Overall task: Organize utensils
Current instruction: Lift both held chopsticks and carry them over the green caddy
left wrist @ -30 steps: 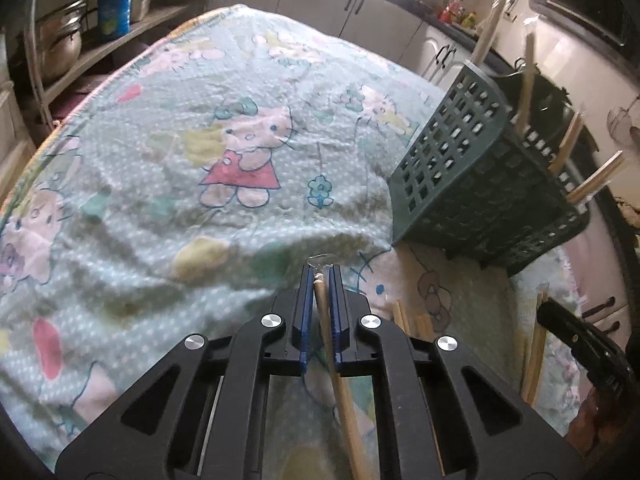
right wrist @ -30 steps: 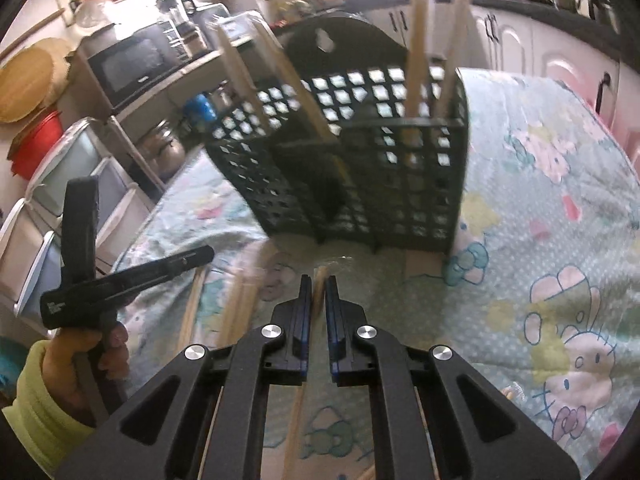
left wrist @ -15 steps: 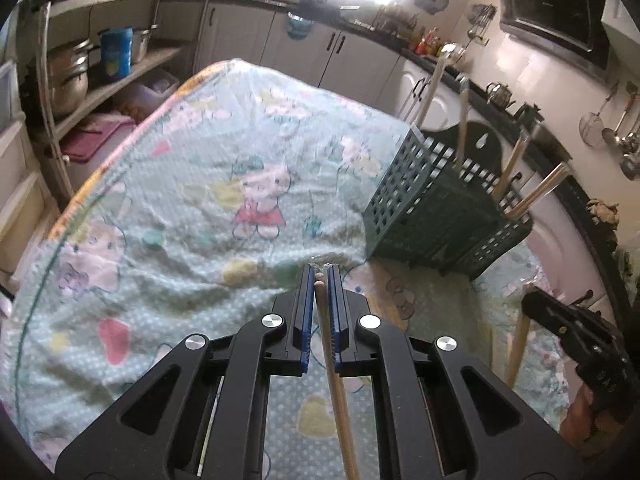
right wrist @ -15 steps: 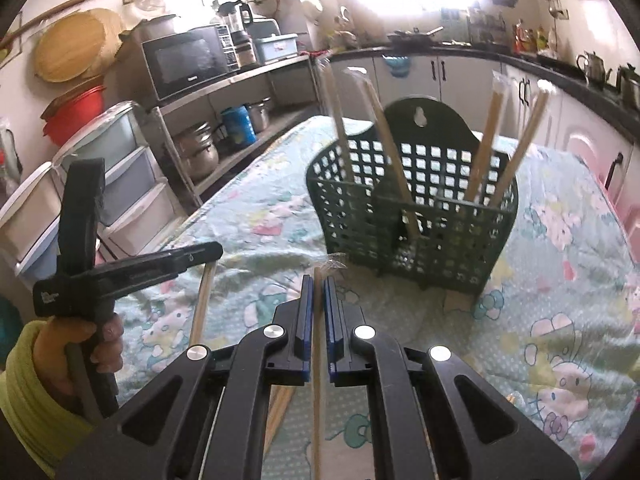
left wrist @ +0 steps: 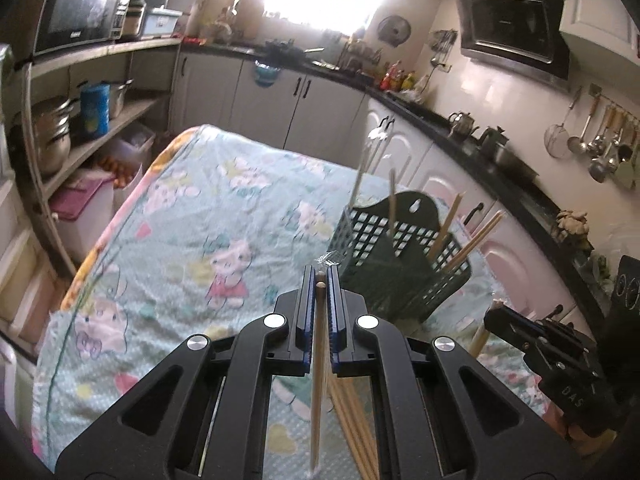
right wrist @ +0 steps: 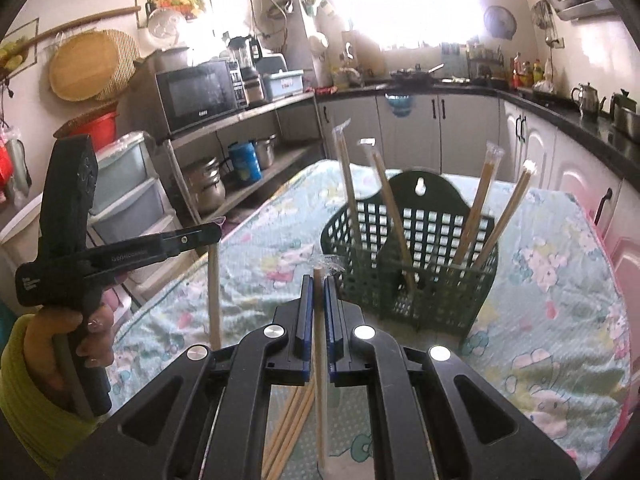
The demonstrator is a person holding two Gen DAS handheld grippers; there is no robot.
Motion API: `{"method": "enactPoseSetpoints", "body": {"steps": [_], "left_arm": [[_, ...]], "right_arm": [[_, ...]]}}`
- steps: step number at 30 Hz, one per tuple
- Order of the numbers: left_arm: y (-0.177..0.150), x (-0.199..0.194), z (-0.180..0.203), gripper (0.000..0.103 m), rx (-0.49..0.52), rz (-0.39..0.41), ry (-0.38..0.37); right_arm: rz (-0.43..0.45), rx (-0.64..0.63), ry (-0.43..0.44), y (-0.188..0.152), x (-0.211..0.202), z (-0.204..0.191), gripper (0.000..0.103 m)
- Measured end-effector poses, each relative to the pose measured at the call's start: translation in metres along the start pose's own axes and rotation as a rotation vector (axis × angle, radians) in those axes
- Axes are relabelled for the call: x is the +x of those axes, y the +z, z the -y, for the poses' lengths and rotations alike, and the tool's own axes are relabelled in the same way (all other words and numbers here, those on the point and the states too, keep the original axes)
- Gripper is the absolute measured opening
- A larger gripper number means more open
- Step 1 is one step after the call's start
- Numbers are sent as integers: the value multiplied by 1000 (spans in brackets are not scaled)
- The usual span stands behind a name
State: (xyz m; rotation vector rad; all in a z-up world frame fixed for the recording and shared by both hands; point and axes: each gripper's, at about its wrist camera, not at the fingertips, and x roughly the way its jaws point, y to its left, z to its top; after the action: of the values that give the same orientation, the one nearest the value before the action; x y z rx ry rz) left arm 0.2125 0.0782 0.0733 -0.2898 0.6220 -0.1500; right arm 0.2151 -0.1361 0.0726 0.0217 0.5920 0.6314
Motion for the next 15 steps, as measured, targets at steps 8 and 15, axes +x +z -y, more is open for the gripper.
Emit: {"method": "enactPoseSetpoints", "body": {"steps": [8, 15], "left_arm": [[21, -10, 14, 1, 18, 39, -34], [41, -17, 30, 1, 47, 74, -64]], "right_arm": [[71, 4, -9, 14, -20, 6, 6], [132, 19, -23, 29, -39, 20, 6]]}}
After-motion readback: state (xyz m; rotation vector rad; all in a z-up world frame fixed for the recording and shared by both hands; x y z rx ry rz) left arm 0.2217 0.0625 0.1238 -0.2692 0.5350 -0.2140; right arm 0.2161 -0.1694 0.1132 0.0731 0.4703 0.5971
